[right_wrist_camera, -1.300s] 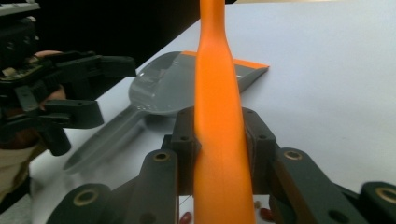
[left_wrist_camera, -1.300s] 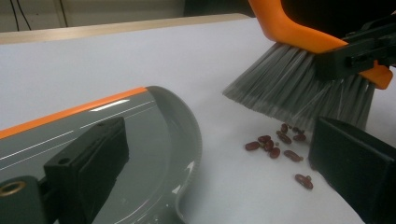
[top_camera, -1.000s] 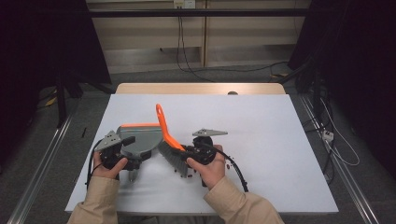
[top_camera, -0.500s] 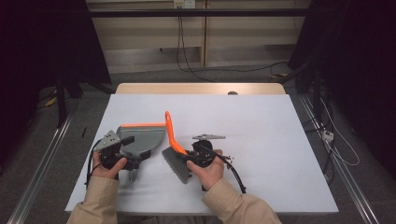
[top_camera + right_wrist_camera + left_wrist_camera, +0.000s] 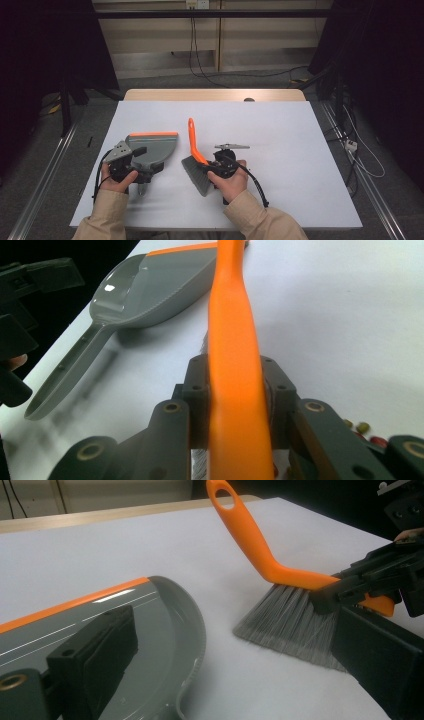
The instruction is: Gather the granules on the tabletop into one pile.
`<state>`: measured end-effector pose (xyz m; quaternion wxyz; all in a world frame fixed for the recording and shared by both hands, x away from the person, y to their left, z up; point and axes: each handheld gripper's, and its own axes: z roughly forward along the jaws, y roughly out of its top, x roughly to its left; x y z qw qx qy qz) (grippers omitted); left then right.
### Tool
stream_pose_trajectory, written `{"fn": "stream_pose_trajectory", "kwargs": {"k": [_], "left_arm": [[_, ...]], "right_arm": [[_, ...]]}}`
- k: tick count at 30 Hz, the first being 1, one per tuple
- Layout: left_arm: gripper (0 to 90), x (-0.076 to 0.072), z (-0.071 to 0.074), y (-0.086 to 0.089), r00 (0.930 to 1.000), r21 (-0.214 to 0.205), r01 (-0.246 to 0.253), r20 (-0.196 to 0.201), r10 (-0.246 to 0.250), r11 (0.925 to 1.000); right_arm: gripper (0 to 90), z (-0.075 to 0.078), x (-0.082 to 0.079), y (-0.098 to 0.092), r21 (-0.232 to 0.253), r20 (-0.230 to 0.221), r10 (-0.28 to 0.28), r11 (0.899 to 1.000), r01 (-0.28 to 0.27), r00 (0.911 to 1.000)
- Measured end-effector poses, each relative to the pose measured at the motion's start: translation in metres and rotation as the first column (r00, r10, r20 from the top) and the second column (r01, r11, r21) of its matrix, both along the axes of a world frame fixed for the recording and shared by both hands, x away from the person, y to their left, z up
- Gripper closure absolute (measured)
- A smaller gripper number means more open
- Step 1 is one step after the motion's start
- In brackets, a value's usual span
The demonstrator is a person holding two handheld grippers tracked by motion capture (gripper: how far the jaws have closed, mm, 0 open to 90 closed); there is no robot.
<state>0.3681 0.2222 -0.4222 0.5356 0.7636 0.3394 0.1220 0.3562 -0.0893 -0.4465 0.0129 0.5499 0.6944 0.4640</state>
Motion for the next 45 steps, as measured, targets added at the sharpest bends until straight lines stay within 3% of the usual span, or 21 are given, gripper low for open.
{"fn": "stream_pose_trajectory", "kwargs": {"k": [20,45], "left_arm": [[4.8,0.0,0.001,0.001,1.0,0.003,-0.006,0.006,0.006,1.0],[4.8,0.002,-0.001,-0.001,1.0,0.008,-0.003,0.003,0.003,1.0]], "right_arm": [[70.3,-0.002,-0.004,-0.015,0.003,-0.012,-0.046,0.999,0.047,0.9989],[70.4,0.001,-0.009,-0.055,-0.025,-0.008,-0.107,0.994,0.107,0.9942]]}}
